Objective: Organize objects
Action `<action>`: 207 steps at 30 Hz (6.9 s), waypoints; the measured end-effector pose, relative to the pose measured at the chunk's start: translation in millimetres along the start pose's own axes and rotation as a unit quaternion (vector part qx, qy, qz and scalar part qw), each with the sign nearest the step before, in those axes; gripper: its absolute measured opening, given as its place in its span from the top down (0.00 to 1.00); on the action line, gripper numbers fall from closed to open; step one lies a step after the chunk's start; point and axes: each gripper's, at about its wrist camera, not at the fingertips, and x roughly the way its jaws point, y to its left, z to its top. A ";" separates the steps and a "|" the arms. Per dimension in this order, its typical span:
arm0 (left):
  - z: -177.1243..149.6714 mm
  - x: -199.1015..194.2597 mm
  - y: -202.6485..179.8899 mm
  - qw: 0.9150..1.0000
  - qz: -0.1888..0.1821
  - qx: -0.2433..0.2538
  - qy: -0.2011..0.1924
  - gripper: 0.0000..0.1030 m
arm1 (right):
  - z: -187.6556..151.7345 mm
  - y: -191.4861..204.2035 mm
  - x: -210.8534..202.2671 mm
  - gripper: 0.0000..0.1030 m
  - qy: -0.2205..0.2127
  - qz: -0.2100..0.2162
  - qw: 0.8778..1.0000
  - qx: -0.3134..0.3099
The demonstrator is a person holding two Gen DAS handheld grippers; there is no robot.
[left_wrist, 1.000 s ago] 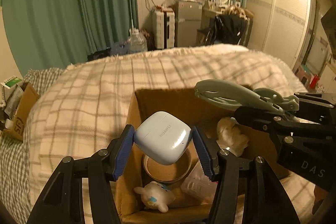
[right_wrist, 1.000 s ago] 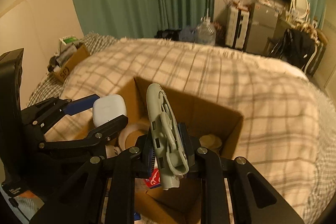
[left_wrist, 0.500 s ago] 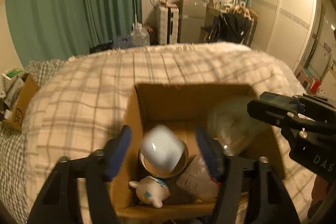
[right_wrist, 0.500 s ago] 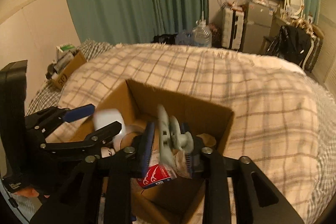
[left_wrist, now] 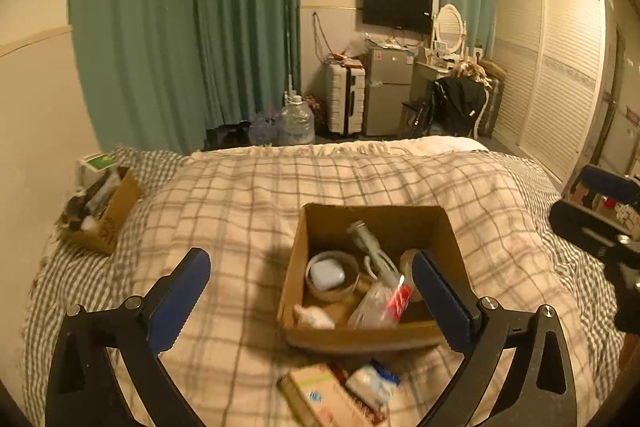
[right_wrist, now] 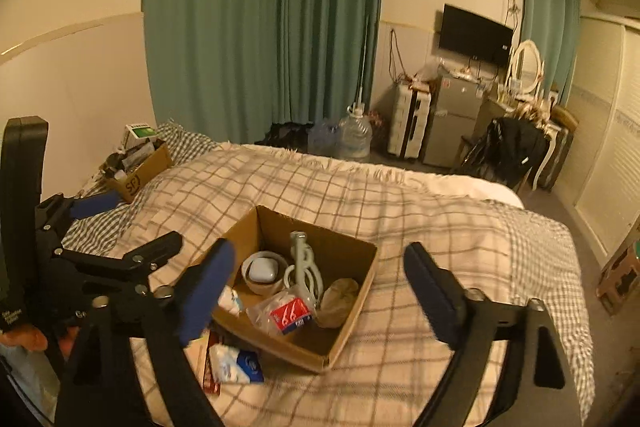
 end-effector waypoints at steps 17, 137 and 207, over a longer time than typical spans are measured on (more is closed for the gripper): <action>-142.0 20.0 -5.1 0.994 0.080 -0.027 0.077 0.00 | -126.7 22.9 30.2 0.08 0.060 -0.048 0.997 -0.030; -186.6 84.2 -97.4 0.965 0.047 0.205 0.158 0.19 | -170.0 -27.3 45.5 0.29 0.144 0.041 0.985 0.087; -28.4 182.7 -25.3 0.986 -0.087 0.022 0.141 0.70 | -37.7 -18.7 205.9 0.26 0.114 -0.012 0.992 0.047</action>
